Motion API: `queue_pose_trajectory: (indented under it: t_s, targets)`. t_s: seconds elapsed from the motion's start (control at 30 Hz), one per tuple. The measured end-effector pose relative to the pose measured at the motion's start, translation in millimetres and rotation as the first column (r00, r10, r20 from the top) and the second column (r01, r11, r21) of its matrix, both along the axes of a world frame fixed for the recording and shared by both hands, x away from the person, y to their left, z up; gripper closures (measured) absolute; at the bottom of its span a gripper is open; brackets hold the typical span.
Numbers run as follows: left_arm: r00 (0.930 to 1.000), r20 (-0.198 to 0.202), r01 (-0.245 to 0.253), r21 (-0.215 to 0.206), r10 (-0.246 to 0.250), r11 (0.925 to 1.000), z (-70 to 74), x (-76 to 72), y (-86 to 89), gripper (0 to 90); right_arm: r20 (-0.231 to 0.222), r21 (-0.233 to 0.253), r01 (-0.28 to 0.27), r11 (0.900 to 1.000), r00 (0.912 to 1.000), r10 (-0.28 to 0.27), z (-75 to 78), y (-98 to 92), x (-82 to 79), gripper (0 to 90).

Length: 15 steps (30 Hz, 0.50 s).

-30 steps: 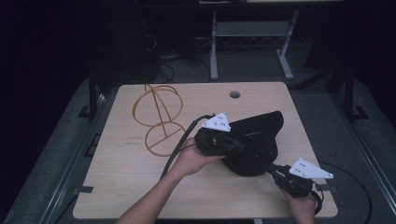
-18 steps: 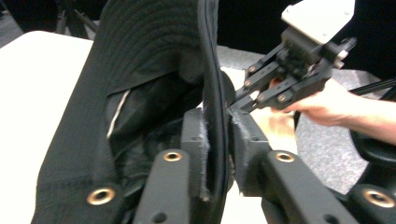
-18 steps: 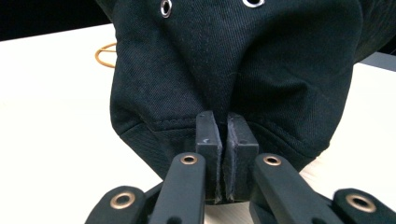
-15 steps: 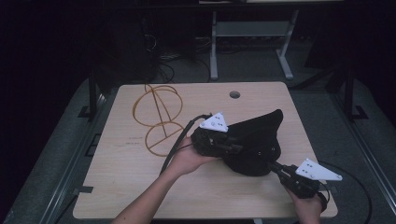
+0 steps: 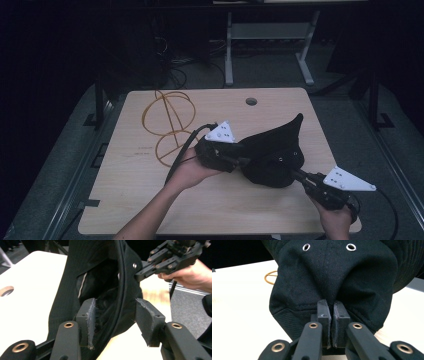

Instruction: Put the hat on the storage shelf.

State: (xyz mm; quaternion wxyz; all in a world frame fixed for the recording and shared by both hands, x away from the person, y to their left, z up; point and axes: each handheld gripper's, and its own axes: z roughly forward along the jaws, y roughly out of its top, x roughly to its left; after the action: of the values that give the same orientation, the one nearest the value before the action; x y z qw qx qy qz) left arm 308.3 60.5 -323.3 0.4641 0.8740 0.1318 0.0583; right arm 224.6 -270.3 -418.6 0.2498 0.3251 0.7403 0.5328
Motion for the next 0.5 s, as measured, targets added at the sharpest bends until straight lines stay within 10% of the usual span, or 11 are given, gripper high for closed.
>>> queue_pose_trajectory:
  t_s: [0.5]
  targets:
    - [0.9990, 0.020, -0.040, 0.016, 0.040, 0.9991, -7.0, -7.0, 25.6, 46.9, 0.012, 0.000, -0.020, 1.000, 0.9997, 0.020, 23.1, -4.0, 3.4, 86.2]
